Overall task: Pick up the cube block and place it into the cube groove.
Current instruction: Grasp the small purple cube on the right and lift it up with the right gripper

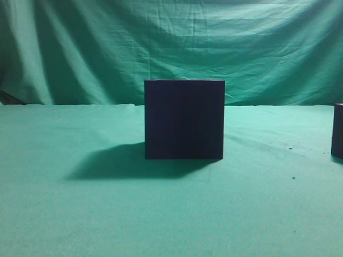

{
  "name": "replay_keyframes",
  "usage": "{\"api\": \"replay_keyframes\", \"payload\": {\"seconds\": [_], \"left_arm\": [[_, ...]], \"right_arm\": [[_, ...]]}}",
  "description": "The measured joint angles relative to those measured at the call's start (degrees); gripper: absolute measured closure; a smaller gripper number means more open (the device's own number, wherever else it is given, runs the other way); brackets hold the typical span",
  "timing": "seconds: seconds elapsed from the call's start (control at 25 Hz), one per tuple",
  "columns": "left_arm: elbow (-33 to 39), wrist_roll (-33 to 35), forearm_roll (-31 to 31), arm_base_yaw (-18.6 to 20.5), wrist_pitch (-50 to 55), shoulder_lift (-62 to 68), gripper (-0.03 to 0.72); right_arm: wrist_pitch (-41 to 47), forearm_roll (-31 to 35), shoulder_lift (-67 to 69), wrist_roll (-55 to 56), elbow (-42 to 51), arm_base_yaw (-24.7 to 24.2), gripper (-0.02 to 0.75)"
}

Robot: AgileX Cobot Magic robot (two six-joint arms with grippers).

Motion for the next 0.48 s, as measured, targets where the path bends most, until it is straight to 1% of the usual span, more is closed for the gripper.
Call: {"api": "replay_keyframes", "payload": {"seconds": [0.48], "left_arm": [[0.00,0.00,0.00,0.00,0.00,0.00,0.688]], "right_arm": [[0.02,0.00,0.00,0.00,0.00,0.00,0.738]]}}
